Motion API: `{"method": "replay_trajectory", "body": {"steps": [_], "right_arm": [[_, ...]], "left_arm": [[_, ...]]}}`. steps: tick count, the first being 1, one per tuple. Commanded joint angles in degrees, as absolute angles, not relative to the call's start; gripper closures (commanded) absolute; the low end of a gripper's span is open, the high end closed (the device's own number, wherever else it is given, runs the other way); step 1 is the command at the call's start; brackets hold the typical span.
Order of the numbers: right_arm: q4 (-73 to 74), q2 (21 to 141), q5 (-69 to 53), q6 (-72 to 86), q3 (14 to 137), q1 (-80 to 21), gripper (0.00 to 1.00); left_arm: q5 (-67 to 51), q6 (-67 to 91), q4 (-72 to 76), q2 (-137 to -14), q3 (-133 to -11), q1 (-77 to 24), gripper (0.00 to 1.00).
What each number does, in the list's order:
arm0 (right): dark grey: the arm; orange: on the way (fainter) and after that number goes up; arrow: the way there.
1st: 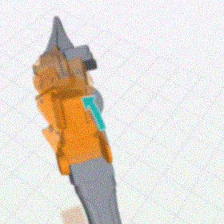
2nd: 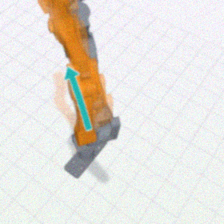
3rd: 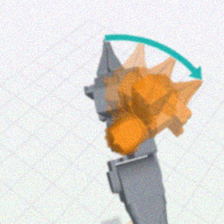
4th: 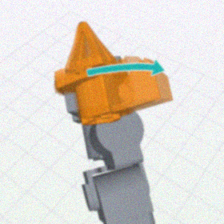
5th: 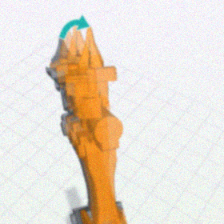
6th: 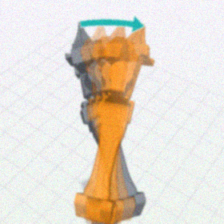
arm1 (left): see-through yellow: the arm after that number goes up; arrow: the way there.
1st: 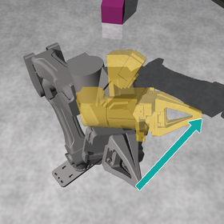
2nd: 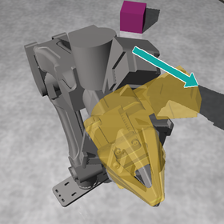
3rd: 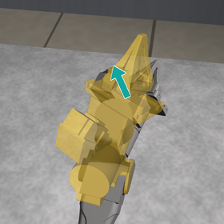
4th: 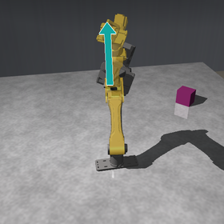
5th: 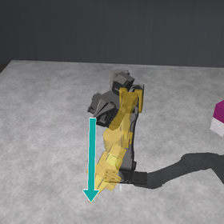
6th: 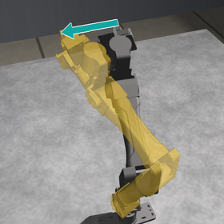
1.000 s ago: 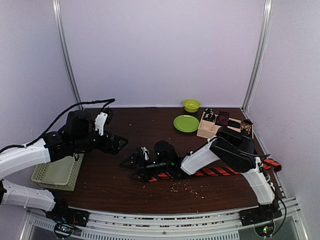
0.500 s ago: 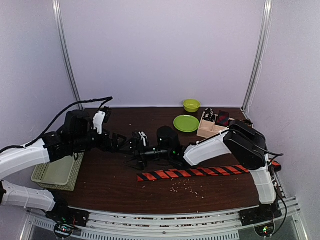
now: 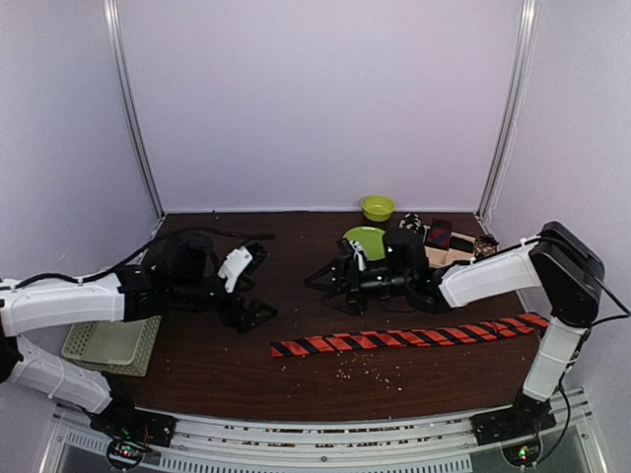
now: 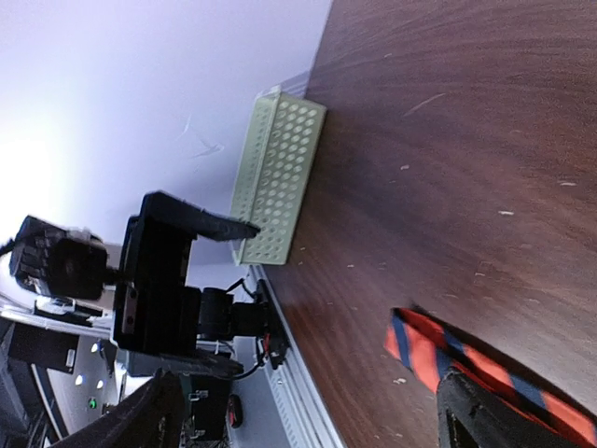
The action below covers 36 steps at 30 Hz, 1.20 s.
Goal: Roll the ties
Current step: Smooth out the tie at the center of the board.
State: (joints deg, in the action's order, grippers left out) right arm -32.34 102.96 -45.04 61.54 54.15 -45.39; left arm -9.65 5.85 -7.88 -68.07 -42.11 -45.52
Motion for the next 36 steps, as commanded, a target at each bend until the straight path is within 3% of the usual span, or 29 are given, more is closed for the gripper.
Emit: {"method": "replay_trajectory", "body": {"steps": [1, 8, 22, 25, 29, 36], "right_arm": [[-21.1, 95.3, -45.4, 48.7, 46.4, -38.2, 0.06], [0.4, 87.2, -41.5, 32.0, 45.5, -32.4, 0.06], [1.2, 82.4, -42.6, 30.3, 39.8, -22.7, 0.07], [0.9, 82.0, -42.6, 30.6, 38.9, -22.7, 0.07], [0.2, 81.6, -42.6, 31.4, 37.8, -22.7, 0.08], [-1.0, 81.3, -43.2, 31.4, 36.0, -22.8, 0.08]], "left_arm": [[-12.1, -7.1, -8.0, -82.3, -50.9, -51.1, 0.09], [-13.6, -14.5, -12.3, -104.6, -67.1, -56.4, 0.12], [-16.3, -20.1, -11.2, -118.7, -76.4, -59.0, 0.20], [-16.3, -21.3, -10.6, -119.7, -76.3, -59.0, 0.31], [-17.0, -21.3, -11.6, -120.6, -75.7, -58.5, 0.56], [-19.0, -23.0, -14.9, -120.7, -74.6, -57.4, 0.73]]}}
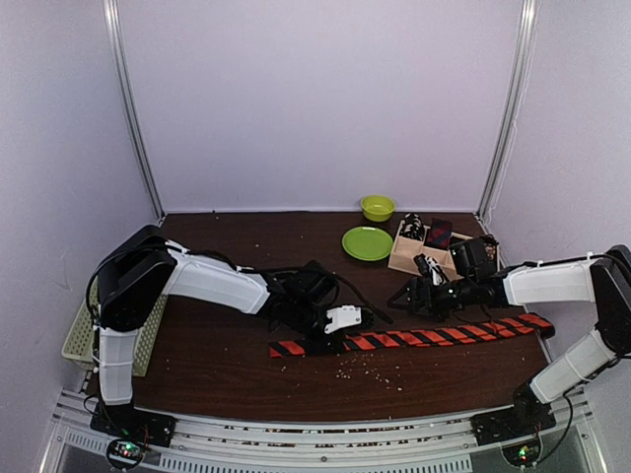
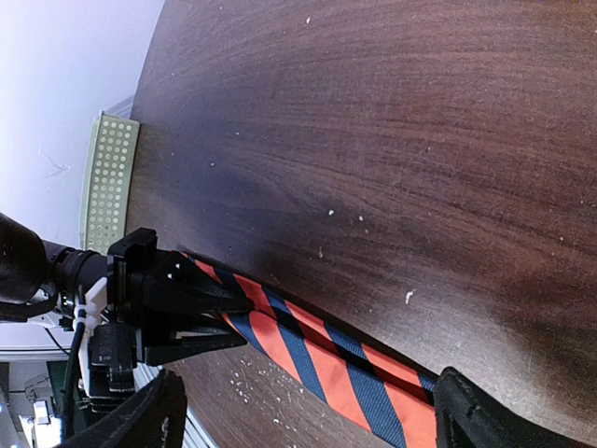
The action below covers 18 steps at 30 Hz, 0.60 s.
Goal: Roll the ties
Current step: Smooth out the tie at the center of the board.
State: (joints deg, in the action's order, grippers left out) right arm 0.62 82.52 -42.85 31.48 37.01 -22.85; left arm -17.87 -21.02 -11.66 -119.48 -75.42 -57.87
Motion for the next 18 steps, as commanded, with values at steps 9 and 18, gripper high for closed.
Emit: {"method": "replay_trajectory", "body": {"steps": [9, 18], "right_arm": [[-1.2, 82.0, -42.4, 30.8, 36.5, -23.6, 0.09], [-1.7, 83.3, -42.2, 30.9, 37.8, -23.8, 0.10]], "left_arm": [[-18.0, -22.3, -13.9, -118.2, -74.9, -57.0, 0.46], [-16.9, -21.8, -12.7, -120.0, -76.9, -57.0, 0.32]]}}
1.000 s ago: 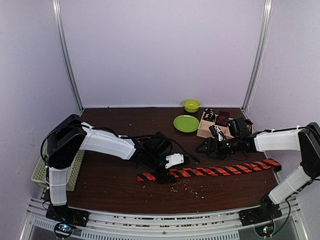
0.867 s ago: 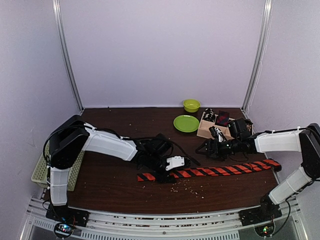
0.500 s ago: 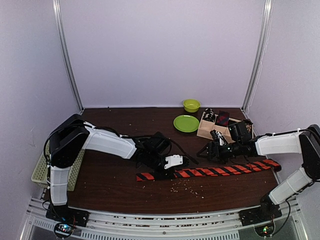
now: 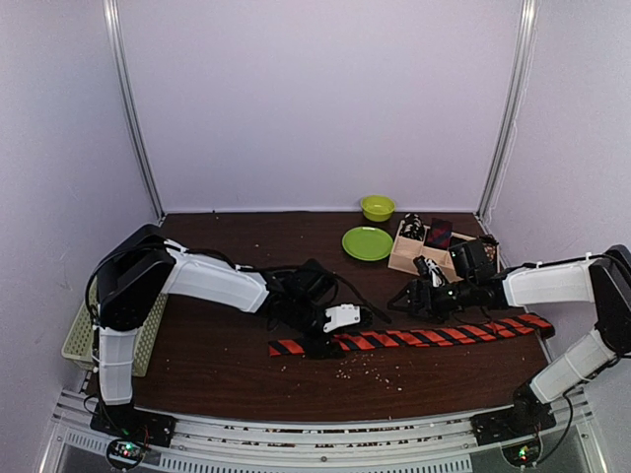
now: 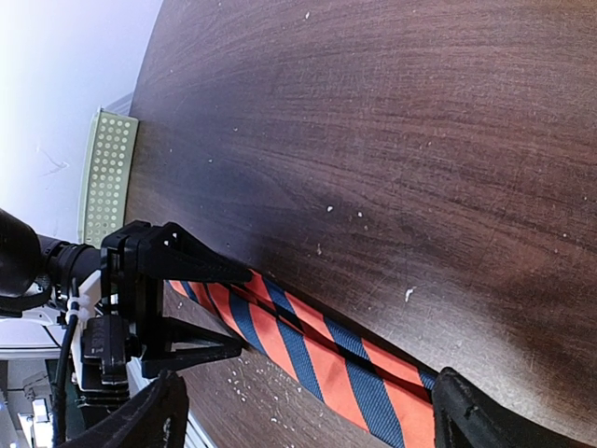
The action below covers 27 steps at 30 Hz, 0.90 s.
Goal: Roll the ties
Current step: Smooth out the tie at the center of the board.
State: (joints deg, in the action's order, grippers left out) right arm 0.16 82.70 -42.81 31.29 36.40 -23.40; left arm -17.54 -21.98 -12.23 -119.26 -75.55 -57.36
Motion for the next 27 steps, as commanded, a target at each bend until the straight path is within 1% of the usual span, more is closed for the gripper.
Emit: {"method": "replay_trajectory", "body": {"steps": [1, 2, 3, 5, 8, 14, 21, 24, 27], "right_arm": [[-1.9, 83.4, -42.2, 31.0, 37.8, -23.7, 0.10], [-2.0, 83.6, -42.2, 31.0, 37.9, -23.7, 0.10], [-2.0, 83.8, -42.2, 31.1, 38.0, -23.7, 0.10], [-2.2, 84.0, -42.3, 31.3, 38.1, -23.7, 0.10], [-2.1, 83.9, -42.2, 31.3, 38.2, -23.7, 0.10], [-1.6, 84.1, -42.1, 31.2, 38.4, -23.7, 0.11], [-1.6, 85.9, -42.6, 30.7, 37.6, -23.8, 0.14], [-1.3, 86.6, -42.7, 30.2, 37.2, -24.2, 0.14], [-0.4, 87.9, -41.9, 29.6, 37.0, -25.3, 0.15]], "left_arm": [[-16.8, -21.8, -12.4, -120.5, -77.1, -57.0, 0.30], [-16.6, -21.7, -12.4, -121.0, -77.5, -57.0, 0.25], [-16.2, -21.7, -12.7, -121.6, -78.0, -57.0, 0.23], [-16.6, -21.8, -13.6, -122.7, -78.7, -57.0, 0.22], [-18.7, -21.7, -15.7, -124.5, -79.9, -56.7, 0.28], [-24.2, -22.0, -20.7, -126.3, -80.7, -55.7, 0.48], [-26.2, -22.4, -22.3, -126.7, -79.8, -55.3, 0.65], [-26.7, -22.9, -22.6, -126.7, -79.5, -55.3, 0.67], [-27.6, -23.3, -22.8, -126.2, -79.4, -55.3, 0.63]]}}
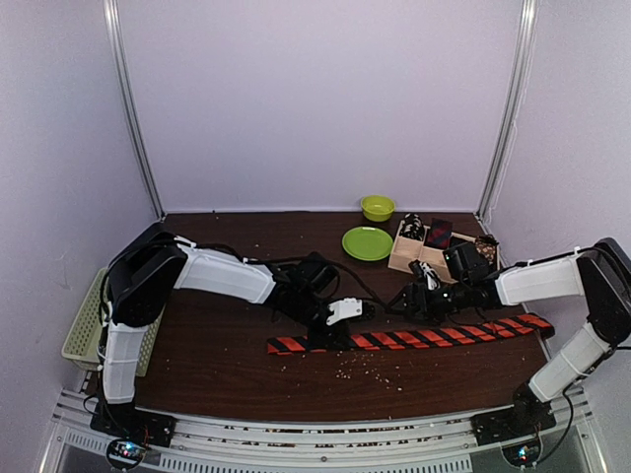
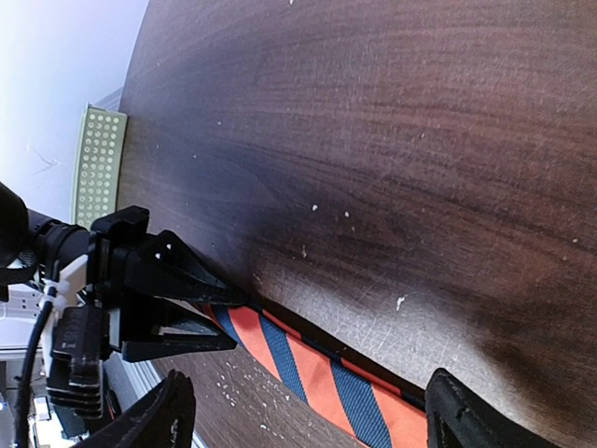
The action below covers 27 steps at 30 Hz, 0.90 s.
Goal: Roll the ties
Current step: Smooth out the tie at the center of the board.
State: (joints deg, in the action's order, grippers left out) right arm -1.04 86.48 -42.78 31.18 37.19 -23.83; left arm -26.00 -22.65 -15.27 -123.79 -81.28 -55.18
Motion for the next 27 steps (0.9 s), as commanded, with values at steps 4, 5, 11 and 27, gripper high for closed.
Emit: {"method": "replay_trajectory", "body": {"steps": [4, 5, 11, 27], "right_arm": [[0.7, 89.7, -40.5, 29.2, 36.7, -27.2, 0.17], [0.7, 90.0, -40.3, 29.4, 36.4, -27.6, 0.18], [0.0, 90.2, -40.1, 30.6, 34.6, -29.5, 0.20], [1.0, 79.1, -37.3, 27.8, 38.0, -31.9, 0.13]], "left_arm": [[-27.6, -24.0, -22.5, -124.9, -78.2, -55.3, 0.62], [-27.2, -24.3, -22.5, -124.6, -77.8, -55.3, 0.62], [-27.6, -25.4, -22.5, -123.2, -74.9, -54.8, 0.62], [-18.1, -19.3, -14.5, -105.1, -65.3, -53.7, 0.04]]}}
